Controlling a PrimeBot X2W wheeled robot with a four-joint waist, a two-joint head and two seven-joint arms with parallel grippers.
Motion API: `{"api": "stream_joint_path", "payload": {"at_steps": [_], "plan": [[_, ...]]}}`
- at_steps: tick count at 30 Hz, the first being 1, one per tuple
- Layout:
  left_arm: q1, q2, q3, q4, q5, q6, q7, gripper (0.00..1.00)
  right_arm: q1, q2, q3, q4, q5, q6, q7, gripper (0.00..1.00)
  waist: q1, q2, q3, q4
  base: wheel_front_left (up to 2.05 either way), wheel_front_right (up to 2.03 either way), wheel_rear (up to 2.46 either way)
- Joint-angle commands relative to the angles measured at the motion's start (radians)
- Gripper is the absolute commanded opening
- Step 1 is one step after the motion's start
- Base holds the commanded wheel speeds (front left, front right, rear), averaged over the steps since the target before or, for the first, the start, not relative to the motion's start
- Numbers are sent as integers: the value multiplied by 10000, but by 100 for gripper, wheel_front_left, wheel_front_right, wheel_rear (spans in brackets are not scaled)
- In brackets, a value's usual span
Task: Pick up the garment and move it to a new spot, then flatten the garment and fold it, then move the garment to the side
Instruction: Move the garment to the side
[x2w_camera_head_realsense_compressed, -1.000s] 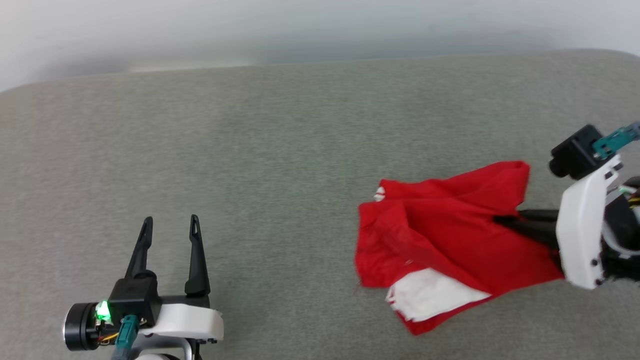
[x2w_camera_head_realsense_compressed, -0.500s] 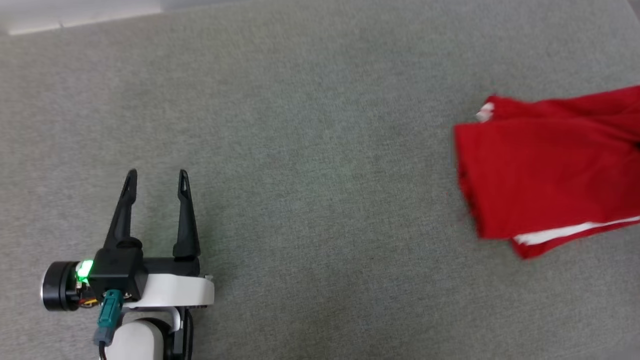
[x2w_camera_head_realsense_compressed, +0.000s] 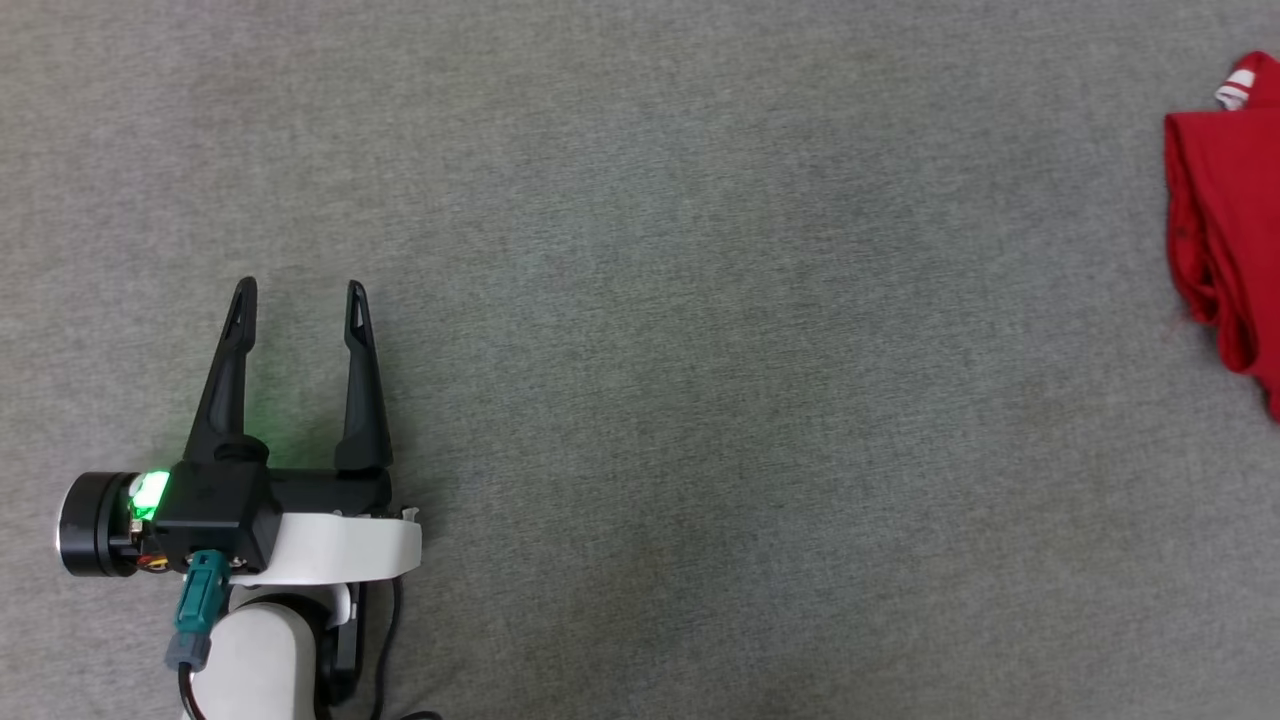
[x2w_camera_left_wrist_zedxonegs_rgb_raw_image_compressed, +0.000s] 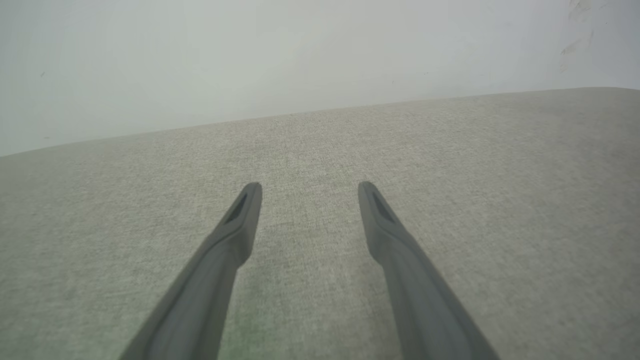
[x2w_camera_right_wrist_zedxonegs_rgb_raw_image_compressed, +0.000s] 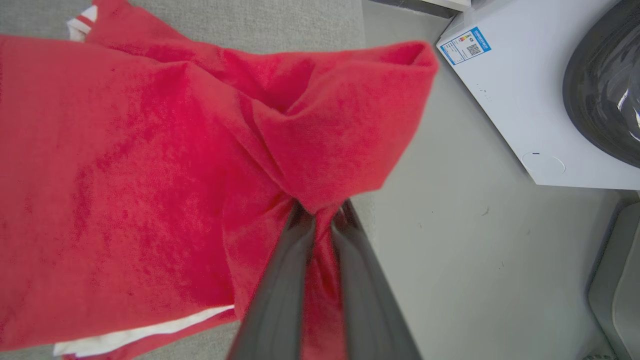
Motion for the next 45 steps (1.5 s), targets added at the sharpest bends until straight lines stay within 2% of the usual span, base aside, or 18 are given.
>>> {"api": "stream_joint_path", "payload": {"at_steps": [1, 2, 3, 9, 16, 23, 27, 35, 37, 38, 45], "plan": [[-100, 37, -2, -14, -9, 39, -23, 100, -182, 177, -167, 199, -259, -9, -141, 0, -2, 0, 16, 76, 0, 0, 0], [-85, 33, -15, 22, -20, 41, -23, 100, -202, 252, -218, 296, -467, -9, -174, 22, -2, 0, -42, 111, 0, 0, 0], [-49, 24, -22, 63, -25, 56, -23, 100, -204, 335, -260, 395, -679, -9, -236, 100, -2, 0, -126, 132, 0, 0, 0], [339, -113, -112, 328, -129, 173, -23, 100, -255, 581, -554, 487, -2081, -9, -1201, 100, -2, 0, -1094, 353, 0, 0, 0], [999, -276, -65, 495, -302, 335, -23, 100, -169, 1425, -1175, -364, -3595, -9, -3461, 100, -2, 0, -2350, 633, 0, 0, 0], [1564, -367, -34, 597, -388, 449, -23, 100, 725, 3124, -2038, -1598, -5034, -9, -6222, 100, -2, 0, -3290, 1034, 0, 0, 0], [1806, -391, 22, 649, -443, 442, -23, 100, 1643, 4374, -2330, -2250, -5511, -7, -7402, 100, -2, 0, -3667, 1270, 0, 0, 0], [2186, -435, 85, 727, -437, 385, -23, 100, 3722, 6695, -2234, -3179, -5723, -7, -8040, 100, -2, 0, -4143, 1564, 0, 0, 0], [2211, -445, 67, 744, -429, 378, -23, 100, 3964, 6877, -2224, -3220, -5755, -9, -8048, 100, -2, 0, -4183, 1603, 0, 0, 0], [2274, -457, 53, 761, -428, 384, -23, 100, 4437, 7189, -2072, -3383, -5863, -9, -8067, 100, -2, 0, -4249, 1640, 0, 0, 0], [2468, -473, 16, 855, -437, 360, -23, 100, 5764, 7891, -2258, -3537, -5728, -7, -8062, 100, -2, 0, -4489, 1684, 0, 0, 0]]}}
